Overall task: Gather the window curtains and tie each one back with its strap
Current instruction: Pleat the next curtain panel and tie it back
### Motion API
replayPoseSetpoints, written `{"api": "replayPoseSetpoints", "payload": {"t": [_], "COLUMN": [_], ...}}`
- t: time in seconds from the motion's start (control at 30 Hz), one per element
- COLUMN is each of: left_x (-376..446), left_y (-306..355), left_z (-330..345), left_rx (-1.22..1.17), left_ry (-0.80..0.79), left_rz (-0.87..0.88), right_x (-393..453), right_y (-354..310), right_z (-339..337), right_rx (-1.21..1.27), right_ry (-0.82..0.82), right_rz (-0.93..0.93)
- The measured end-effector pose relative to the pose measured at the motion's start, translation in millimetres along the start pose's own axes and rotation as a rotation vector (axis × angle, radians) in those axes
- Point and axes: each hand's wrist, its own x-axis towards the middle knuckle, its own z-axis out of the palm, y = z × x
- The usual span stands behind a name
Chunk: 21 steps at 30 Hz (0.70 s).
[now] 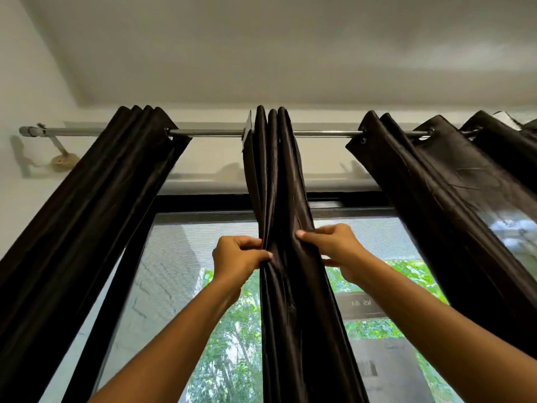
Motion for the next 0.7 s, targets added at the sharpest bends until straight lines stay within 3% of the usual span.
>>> {"api": "replayPoseSetpoints", "payload": {"t": [0.07,0.17,0.23,0.47,0.7], "left_x": [0,-4,-11,-57,-154], "left_y": [0,1,0,1,-7], "left_z": [-1,-3,-4,-16,-44], "left_rx": [-0.018,-0.033,-0.046,-0.034,0.0], "left_ry": [-0.01,-0.048,-0.057,-0.039,-0.043], "left_rz": [-0.029,-0.071,-0.094,-0.137,-0.218], "right_x": [2,-8,-18,-70,-165], "right_y": [-1,-6,-8,2,32], "right_z": [10,26,35,27,6], "right_rx": [-0.104,-0.477,-0.529,-0.37,-0.412], "right_ry": [0.136,0.28,0.24,0.102,0.034], "right_rz": [-0.067,-0.241,-0.278,-0.23,-0.177]}}
